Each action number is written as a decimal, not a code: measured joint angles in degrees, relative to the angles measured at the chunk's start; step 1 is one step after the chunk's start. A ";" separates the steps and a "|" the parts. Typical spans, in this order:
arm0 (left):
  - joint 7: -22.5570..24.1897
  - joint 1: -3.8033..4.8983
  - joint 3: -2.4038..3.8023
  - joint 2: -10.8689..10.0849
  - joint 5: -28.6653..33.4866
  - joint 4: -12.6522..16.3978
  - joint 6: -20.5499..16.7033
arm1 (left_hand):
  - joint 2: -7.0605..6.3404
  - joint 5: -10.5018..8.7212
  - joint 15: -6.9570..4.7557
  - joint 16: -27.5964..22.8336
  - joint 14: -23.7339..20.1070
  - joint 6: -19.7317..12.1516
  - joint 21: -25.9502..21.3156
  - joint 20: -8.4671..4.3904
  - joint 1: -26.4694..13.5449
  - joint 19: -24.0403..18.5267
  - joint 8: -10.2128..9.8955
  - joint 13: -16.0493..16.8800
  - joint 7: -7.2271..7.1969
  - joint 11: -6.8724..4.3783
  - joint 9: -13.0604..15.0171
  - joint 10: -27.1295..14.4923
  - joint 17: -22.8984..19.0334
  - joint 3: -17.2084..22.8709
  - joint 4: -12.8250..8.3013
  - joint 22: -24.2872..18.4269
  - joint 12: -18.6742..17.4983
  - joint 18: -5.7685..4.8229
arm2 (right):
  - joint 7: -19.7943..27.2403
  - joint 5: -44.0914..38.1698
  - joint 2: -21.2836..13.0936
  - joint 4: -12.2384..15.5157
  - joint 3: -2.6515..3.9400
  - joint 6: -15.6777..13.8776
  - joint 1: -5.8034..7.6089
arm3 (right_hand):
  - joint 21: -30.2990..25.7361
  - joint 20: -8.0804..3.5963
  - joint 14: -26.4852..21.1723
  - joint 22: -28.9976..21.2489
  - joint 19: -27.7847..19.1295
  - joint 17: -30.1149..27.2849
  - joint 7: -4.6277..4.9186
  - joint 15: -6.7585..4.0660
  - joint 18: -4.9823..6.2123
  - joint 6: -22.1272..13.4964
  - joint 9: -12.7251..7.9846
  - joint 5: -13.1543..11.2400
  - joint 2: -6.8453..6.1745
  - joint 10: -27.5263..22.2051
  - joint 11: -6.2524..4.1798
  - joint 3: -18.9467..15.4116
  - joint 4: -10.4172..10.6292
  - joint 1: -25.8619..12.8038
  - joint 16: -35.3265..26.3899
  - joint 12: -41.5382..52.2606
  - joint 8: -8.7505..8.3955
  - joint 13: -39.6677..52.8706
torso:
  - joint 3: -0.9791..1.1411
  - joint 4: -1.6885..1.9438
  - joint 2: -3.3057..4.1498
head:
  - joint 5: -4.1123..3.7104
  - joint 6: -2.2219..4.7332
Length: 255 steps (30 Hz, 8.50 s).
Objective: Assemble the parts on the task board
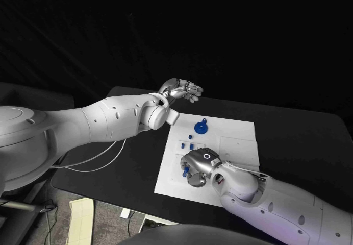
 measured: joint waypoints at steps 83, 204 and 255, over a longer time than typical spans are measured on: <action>-0.22 -1.08 -0.04 -0.39 0.03 -0.82 0.65 | 0.00 0.00 -0.21 -0.67 0.21 -0.31 0.00 0.00 0.00 0.00 0.00 -0.09 0.10 0.00 -0.19 0.00 0.49 0.00 -0.31 0.00 0.00 -0.01 | 6.14 30.32 -14.96 7.61 4.66 -4.97 7.39 | -1.77 0.34 -1.43 0.02 -1.48 -2.04 3.24 2.85 -0.98 -7.93 -2.19 6.23 -4.94 -4.76 2.67 -18.42 2.46 -9.65 -0.33 -2.80 -3.88 -4.37 | 0.30 -0.32 -0.44 | -3.49 2.25; -1.04 -6.50 -0.66 -2.06 1.20 2.64 5.14 | 0.27 0.66 2.16 -8.39 -2.57 -3.98 -3.11 2.44 -9.32 -5.75 0.66 -1.56 0.93 1.40 -2.50 -3.33 3.75 -6.03 1.75 0.28 -0.43 -0.42 | -14.00 48.53 -14.47 -0.90 -2.31 12.76 4.76 | 7.77 -2.21 -0.91 0.04 -1.42 10.75 -1.82 -3.15 -0.61 -2.66 5.98 -0.16 1.99 -7.15 -3.69 -9.73 10.06 -23.37 6.00 56.26 -2.25 50.12 | 0.44 -2.76 -8.20 | -9.88 -2.84; -1.44 -6.50 -0.65 -2.02 1.21 2.76 6.00 | 0.27 0.66 2.36 -8.62 -2.77 -4.40 -3.33 2.44 -9.32 -5.74 0.66 -1.65 1.34 1.43 -2.58 -3.69 4.01 -6.18 1.60 0.30 -0.43 -0.45 | -14.52 51.64 -6.44 -7.77 -2.93 16.40 4.77 | 7.76 -2.08 -1.03 0.01 -1.52 10.90 -1.79 -3.26 -0.61 -2.45 6.10 -0.16 1.53 -6.97 -3.87 -10.67 10.04 -24.72 5.56 55.81 -2.46 50.29 | 0.47 -2.76 -8.01 | -8.76 -3.38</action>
